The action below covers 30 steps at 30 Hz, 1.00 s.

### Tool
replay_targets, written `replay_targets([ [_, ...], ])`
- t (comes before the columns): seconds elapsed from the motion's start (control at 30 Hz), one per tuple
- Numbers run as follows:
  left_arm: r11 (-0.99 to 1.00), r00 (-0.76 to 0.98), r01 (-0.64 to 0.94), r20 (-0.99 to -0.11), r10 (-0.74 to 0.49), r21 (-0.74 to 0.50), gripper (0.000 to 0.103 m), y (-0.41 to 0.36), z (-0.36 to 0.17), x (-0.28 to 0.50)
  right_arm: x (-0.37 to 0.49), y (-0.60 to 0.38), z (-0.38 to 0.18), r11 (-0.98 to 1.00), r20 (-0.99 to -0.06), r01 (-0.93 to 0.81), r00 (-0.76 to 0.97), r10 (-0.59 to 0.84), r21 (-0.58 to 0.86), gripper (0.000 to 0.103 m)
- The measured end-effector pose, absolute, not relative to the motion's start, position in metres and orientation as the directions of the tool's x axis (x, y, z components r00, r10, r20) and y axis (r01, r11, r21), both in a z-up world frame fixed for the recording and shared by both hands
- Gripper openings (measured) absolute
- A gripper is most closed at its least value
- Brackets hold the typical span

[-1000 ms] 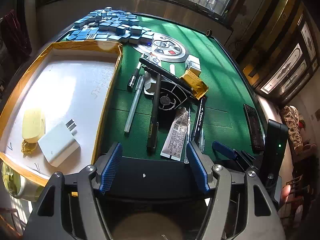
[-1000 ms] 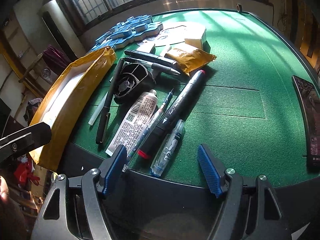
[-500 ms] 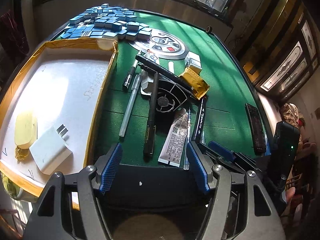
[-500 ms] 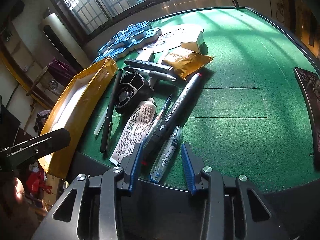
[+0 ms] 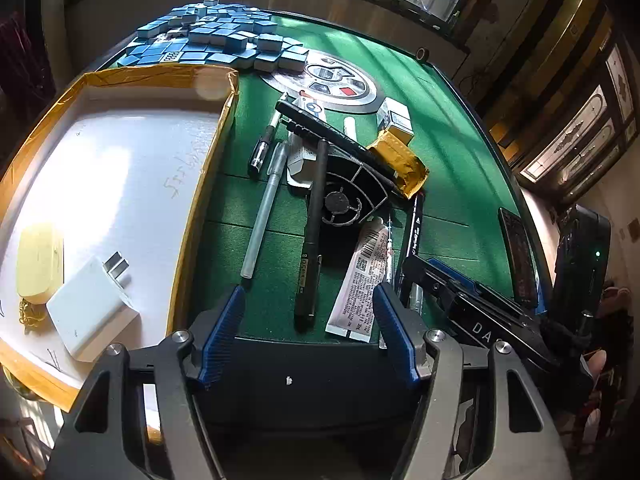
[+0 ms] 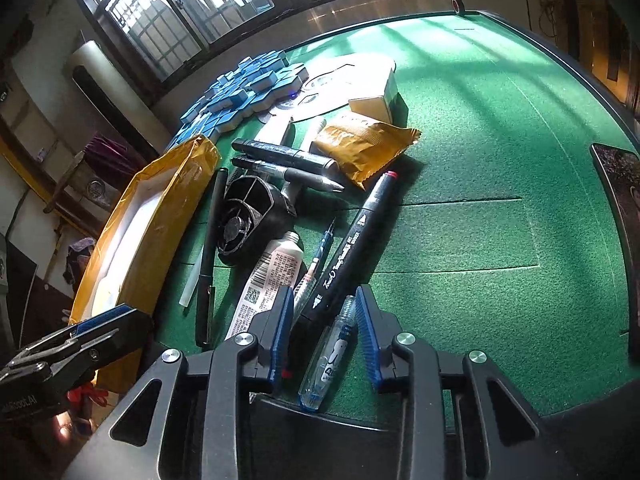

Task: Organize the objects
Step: 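Reach the right gripper to the black red-capped marker and grasp it, then grasp the thin black pen with the left gripper while the right gripper holds the marker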

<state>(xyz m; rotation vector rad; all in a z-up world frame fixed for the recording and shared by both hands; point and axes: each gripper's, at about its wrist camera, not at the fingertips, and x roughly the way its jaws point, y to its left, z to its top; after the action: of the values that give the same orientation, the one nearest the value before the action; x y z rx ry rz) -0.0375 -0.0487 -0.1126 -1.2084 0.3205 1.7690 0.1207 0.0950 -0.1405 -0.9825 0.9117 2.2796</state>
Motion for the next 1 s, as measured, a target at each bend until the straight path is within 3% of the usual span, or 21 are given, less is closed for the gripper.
replay_targets([
  [0.27,-0.519,-0.081,-0.813,-0.830,0.551,-0.265,0.066,-0.041,-0.112,-0.038,0.100,0.116,-0.145,-0.607,-0.796,-0.701,-0.579,0.177,0.375,0.028],
  [0.33,-0.520,-0.083,-0.813,-0.831,0.550,-0.263,0.066,-0.040,-0.112,-0.038,0.097,0.114,-0.146,-0.617,-0.804,-0.708,-0.561,0.197,0.343,0.020],
  [0.43,-0.520,-0.086,-0.815,-0.834,0.545,-0.256,0.066,-0.040,-0.113,-0.038,0.097,0.110,-0.145,-0.626,-0.805,-0.706,-0.557,0.204,0.330,0.018],
  [1.0,-0.536,-0.053,-0.793,-0.843,0.535,-0.290,0.066,-0.025,-0.118,-0.050,0.124,0.112,-0.137,-0.567,-0.730,-0.686,-0.653,0.203,0.456,0.013],
])
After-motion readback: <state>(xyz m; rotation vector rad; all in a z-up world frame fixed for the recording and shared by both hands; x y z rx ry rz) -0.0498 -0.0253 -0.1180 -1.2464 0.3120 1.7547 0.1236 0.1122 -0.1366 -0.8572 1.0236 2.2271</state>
